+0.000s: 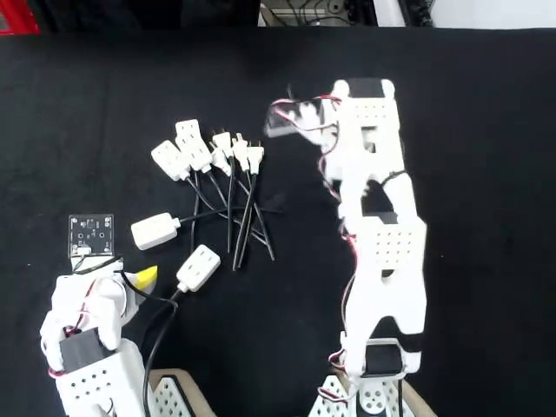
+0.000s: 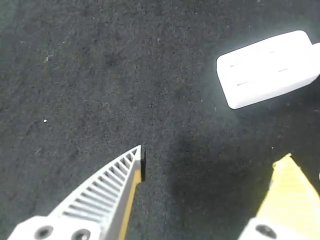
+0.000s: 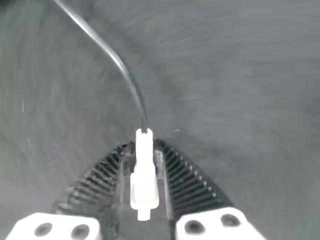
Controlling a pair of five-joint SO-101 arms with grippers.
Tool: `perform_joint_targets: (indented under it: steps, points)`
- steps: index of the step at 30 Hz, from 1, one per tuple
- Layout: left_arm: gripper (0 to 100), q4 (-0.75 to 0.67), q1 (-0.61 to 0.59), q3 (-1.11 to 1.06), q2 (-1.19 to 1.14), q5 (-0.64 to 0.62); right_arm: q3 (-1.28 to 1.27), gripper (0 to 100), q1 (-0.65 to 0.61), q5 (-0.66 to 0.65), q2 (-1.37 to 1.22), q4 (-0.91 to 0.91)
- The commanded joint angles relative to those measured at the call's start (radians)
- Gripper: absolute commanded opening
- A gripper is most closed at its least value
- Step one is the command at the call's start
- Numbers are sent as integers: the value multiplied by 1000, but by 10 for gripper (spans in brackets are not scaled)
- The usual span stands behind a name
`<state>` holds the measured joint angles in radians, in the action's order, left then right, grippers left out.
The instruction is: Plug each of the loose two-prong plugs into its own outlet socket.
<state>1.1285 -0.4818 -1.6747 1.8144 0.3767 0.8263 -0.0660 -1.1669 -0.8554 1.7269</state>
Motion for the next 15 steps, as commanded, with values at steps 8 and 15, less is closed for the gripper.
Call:
perform_joint_targets:
  steps: [8, 15]
  points:
    - [392, -11, -1, 1, 5, 3, 85, 14, -41, 977, -10, -60]
    - [392, -11, -1, 1, 5, 3, 74, 13, -64, 1023, -153, -51]
